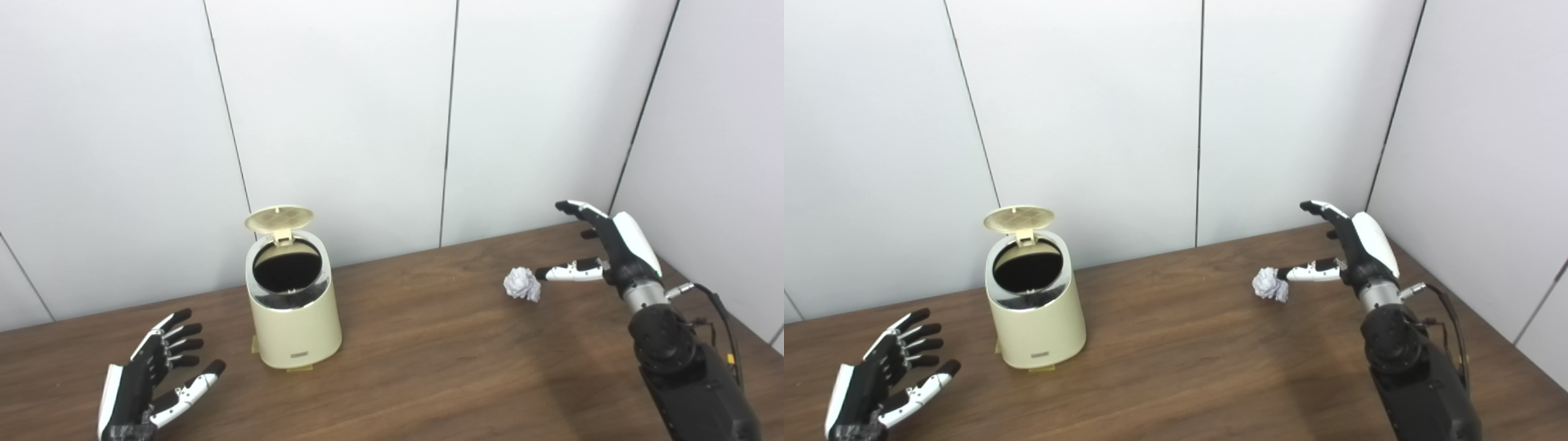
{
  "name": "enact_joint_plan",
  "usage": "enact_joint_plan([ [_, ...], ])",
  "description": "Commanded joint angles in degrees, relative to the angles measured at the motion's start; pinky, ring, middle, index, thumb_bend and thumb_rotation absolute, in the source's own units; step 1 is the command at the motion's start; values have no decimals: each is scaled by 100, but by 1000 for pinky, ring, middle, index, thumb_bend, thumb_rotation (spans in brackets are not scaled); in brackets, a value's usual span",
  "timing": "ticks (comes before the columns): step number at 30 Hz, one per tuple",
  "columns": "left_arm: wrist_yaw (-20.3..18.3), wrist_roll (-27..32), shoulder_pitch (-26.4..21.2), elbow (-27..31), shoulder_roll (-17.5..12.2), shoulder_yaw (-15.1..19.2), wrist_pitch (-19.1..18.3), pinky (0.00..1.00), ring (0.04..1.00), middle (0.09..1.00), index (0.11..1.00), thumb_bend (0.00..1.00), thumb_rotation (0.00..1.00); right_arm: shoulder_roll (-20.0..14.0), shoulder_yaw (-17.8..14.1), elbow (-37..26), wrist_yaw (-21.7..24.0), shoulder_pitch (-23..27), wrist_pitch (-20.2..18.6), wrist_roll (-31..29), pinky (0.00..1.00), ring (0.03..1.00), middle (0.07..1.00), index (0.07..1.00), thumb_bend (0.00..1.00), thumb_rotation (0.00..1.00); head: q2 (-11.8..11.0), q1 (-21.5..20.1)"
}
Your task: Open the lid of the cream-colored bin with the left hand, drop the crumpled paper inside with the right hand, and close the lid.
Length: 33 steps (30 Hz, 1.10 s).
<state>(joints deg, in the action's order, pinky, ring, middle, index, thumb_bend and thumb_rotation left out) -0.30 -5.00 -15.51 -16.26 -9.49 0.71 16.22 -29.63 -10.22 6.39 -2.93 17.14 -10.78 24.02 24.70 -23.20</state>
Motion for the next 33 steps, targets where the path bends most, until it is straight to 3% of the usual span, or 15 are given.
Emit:
enact_joint_plan([
  [1,-28,40,25,58,-19,-4,80,632,709,761,862,620,49,-277,67,79,-12,247,122,76,756,881,822,819,908,154,12,6],
  [5,-71,45,34,90,-24,-6,38,634,704,756,858,626,55,-318,205,462,102,337,55,-37,868,934,874,857,909,191,39,38],
  [9,-92,26,61,156,-27,-16,8,642,711,763,861,626,56,-343,399,887,113,434,164,-13,823,938,893,874,901,164,56,44],
  [11,-103,34,80,209,-20,-13,-41,641,708,760,858,628,56,-338,485,1120,93,488,245,-19,746,859,887,873,909,182,71,61],
  [13,-109,49,96,254,-10,-9,-98,646,710,760,858,631,52,-323,560,1289,83,535,230,-25,731,848,878,877,913,226,86,67],
  [17,-142,57,109,271,-14,-22,-98,649,713,762,864,628,52,-317,723,1752,-43,650,463,6,856,934,853,865,916,275,113,98],
  [21,-171,56,107,239,-2,-18,-62,641,703,755,862,636,60,-228,794,2197,-294,769,747,-4,886,920,823,854,915,255,120,108],
  [25,-206,59,104,223,0,-16,-71,645,704,756,863,638,62,-151,894,2415,-436,820,869,-1,909,916,822,853,892,218,140,133],
  [33,-235,58,126,273,7,-17,-124,629,699,757,861,633,61,-61,1176,2523,-557,879,743,115,914,924,846,850,905,287,158,130],
])
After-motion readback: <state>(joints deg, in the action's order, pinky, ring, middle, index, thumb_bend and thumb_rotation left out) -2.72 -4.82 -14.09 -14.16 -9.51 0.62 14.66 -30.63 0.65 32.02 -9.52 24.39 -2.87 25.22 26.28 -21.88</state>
